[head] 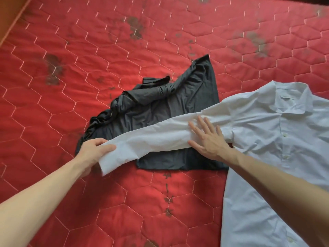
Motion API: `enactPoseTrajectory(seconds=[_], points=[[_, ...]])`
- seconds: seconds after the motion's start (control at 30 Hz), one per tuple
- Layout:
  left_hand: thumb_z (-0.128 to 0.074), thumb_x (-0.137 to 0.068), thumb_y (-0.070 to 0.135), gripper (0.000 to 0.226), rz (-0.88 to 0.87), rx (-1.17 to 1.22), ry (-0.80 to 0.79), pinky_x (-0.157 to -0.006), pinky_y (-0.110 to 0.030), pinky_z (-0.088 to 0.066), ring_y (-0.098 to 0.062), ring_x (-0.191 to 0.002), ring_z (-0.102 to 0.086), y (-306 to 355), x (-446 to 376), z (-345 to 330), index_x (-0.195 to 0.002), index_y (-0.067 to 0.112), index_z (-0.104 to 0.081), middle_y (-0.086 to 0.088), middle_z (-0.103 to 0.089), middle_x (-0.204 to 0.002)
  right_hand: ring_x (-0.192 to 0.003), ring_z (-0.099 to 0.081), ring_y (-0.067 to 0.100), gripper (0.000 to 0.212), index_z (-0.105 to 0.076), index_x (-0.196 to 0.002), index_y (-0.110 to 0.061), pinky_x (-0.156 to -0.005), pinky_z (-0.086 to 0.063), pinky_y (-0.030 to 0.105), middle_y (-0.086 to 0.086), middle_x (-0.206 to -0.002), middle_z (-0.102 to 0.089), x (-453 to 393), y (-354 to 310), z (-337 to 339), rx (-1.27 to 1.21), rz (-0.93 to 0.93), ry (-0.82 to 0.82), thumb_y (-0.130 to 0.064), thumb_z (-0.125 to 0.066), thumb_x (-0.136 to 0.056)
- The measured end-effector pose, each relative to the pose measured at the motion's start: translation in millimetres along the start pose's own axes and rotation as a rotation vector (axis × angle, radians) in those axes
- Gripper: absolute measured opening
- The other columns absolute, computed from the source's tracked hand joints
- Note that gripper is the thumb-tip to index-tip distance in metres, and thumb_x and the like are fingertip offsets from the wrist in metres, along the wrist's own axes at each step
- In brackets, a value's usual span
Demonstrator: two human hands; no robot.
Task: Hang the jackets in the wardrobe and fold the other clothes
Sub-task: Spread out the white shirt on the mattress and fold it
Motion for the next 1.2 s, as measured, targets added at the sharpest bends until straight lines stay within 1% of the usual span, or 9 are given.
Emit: enactPoseTrajectory(seconds=[0.1, 0.23, 0.33, 0.47, 0.57, 0.67, 0.77, 0.93, 1.2], points=[[-0.081, -0.084, 0.015, 0.008, -0.038, 0.098, -0.057, -0.066, -0.035, -0.053, -0.023, -0.074, -0.068, 22, 19, -37, -0.088, 0.009, -0.077, -0.011, -0.075, -0.084, -0.162, 0.003, 0.022, 0.097, -0.005, -0.167, -0.034, -0.126, -0.016, 0.058, 0.003, -0.176, 0.003, 28, -40, 17, -0.131, 0.194, 0.160, -0.059, -0.060, -0.092], [-0.084, -0.081, 0.020, 0.022, -0.102, 0.253, -0.230, -0.067, -0.036, -0.054, -0.024, -0.074, -0.069, 64, 49, -110, -0.094, 0.006, -0.075, -0.013, -0.074, -0.084, -0.161, -0.009, 0.016, 0.114, 0.002, -0.167, -0.027, -0.128, -0.022, 0.041, 0.001, -0.175, -0.004, 65, -104, 12, -0.255, 0.437, 0.091, -0.051, -0.073, -0.086], [-0.082, -0.070, 0.032, 0.035, -0.130, 0.352, -0.291, -0.071, -0.033, -0.053, -0.020, -0.079, -0.070, 90, 74, -161, -0.096, 0.009, -0.076, -0.009, -0.076, -0.087, -0.150, -0.038, 0.012, 0.112, -0.007, -0.167, -0.026, -0.117, -0.040, 0.035, -0.007, -0.166, -0.034, 88, -121, 23, -0.607, 0.480, 0.139, -0.031, -0.081, -0.084], [-0.082, -0.082, 0.032, 0.021, -0.122, 0.372, -0.395, -0.058, -0.029, -0.055, -0.021, -0.075, -0.074, 109, 112, -232, -0.095, 0.016, -0.080, -0.008, -0.077, -0.085, -0.131, -0.057, 0.000, 0.094, -0.020, -0.164, -0.038, -0.106, -0.050, 0.026, -0.021, -0.147, -0.053, 116, -66, 46, -1.037, 0.171, 0.326, -0.035, -0.078, -0.091], [-0.071, -0.097, 0.030, 0.019, -0.128, 0.446, -0.418, -0.067, -0.034, -0.060, -0.027, -0.083, -0.078, 130, 132, -277, -0.101, 0.014, -0.080, -0.014, -0.079, -0.095, -0.117, -0.061, -0.005, 0.067, -0.040, -0.157, -0.031, -0.102, -0.052, 0.027, -0.024, -0.130, -0.062, 134, -7, 66, -1.044, 0.008, 0.433, -0.036, -0.068, -0.097], [-0.057, -0.105, 0.037, 0.032, -0.182, 0.426, -0.296, -0.080, -0.037, -0.063, -0.021, -0.092, -0.078, 159, 141, -307, -0.110, 0.016, -0.079, -0.009, -0.081, -0.098, -0.124, -0.061, 0.009, 0.046, -0.048, -0.153, -0.023, -0.106, -0.048, 0.027, -0.006, -0.139, -0.064, 149, 53, 86, -0.979, 0.003, 0.408, -0.027, -0.050, -0.108], [-0.041, -0.110, 0.037, 0.039, -0.299, 0.303, -0.180, -0.077, -0.033, -0.061, -0.020, -0.087, -0.077, 187, 151, -334, -0.111, 0.018, -0.075, -0.006, -0.081, -0.090, -0.117, -0.063, -0.001, 0.035, -0.061, -0.137, -0.025, -0.104, -0.049, 0.024, -0.014, -0.126, -0.068, 169, 130, 100, -1.069, -0.085, 0.458, -0.011, -0.042, -0.111], [-0.038, -0.110, 0.028, 0.029, -0.432, 0.014, 0.077, -0.088, -0.038, -0.053, -0.017, -0.098, -0.071, 209, 153, -363, -0.122, 0.026, -0.065, 0.007, -0.078, -0.091, -0.087, -0.075, 0.011, 0.022, -0.076, -0.102, -0.022, -0.070, -0.064, 0.031, 0.002, -0.096, -0.077, 193, 273, 94, -1.594, -0.453, 0.559, -0.016, -0.055, -0.106], [-0.040, -0.105, 0.008, 0.035, -0.626, -0.402, 0.268, -0.101, -0.047, -0.042, -0.028, -0.118, -0.053, 221, 144, -395, -0.129, 0.013, -0.065, -0.004, -0.067, -0.121, -0.111, -0.072, 0.031, 0.025, -0.076, -0.109, -0.014, -0.083, -0.064, 0.042, 0.008, -0.110, -0.076, 218, 434, 52, -1.661, -0.755, 0.662, -0.016, -0.064, -0.088]])
Point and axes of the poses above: each hand's wrist, its own x-axis away from the middle knuckle, its own z-axis out of the back of the hand, y = z × x, the point moved 10 cm from there along -x, towards the middle knuckle
